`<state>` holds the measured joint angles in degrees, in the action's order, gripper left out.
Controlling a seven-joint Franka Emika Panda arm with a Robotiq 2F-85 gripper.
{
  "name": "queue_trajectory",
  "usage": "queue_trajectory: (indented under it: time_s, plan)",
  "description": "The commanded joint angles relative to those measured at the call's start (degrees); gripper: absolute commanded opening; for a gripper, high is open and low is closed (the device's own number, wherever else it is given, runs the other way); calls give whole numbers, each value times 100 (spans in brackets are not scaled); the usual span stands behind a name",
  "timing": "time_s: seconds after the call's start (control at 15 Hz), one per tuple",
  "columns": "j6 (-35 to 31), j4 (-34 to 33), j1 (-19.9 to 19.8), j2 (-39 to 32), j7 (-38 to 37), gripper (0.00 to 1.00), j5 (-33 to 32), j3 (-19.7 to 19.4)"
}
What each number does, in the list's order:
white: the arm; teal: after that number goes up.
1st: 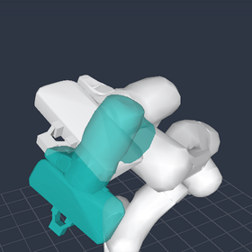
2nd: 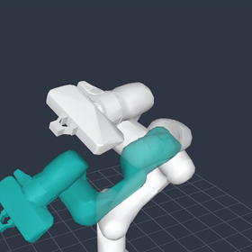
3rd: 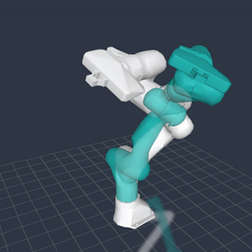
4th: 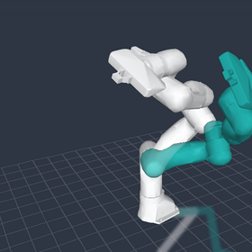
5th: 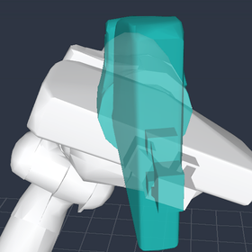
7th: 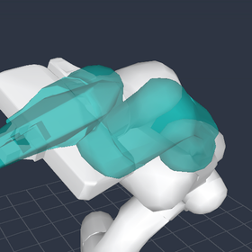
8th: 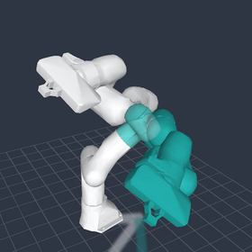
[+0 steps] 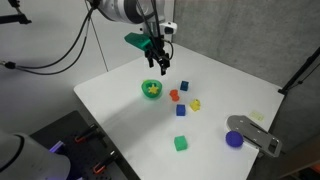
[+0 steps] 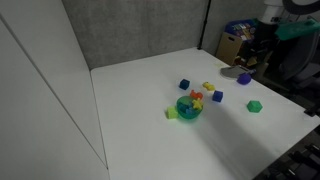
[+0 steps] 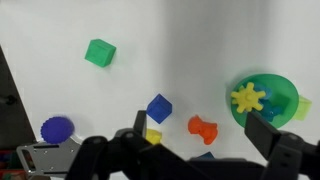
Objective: Put the orange toy in the bowl
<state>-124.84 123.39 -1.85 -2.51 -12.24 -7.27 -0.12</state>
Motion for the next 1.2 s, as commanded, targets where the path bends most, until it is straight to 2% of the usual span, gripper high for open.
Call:
queue_trajectory:
  time_s: [0.0,0.33,0.53,0.8,1.13]
  plan:
    - [-134,-879,138,-862,-93,100,-23,-8]
    - [-525,-1726,216,-1738,510,100,-248,-82]
    - [-582,-2287,82,-2265,1353,100,-55,-3]
    - [-330,-3072,-138,-2977,2398,100,176,89]
    - [-401,-3737,-340,-3750,3565,100,7,144]
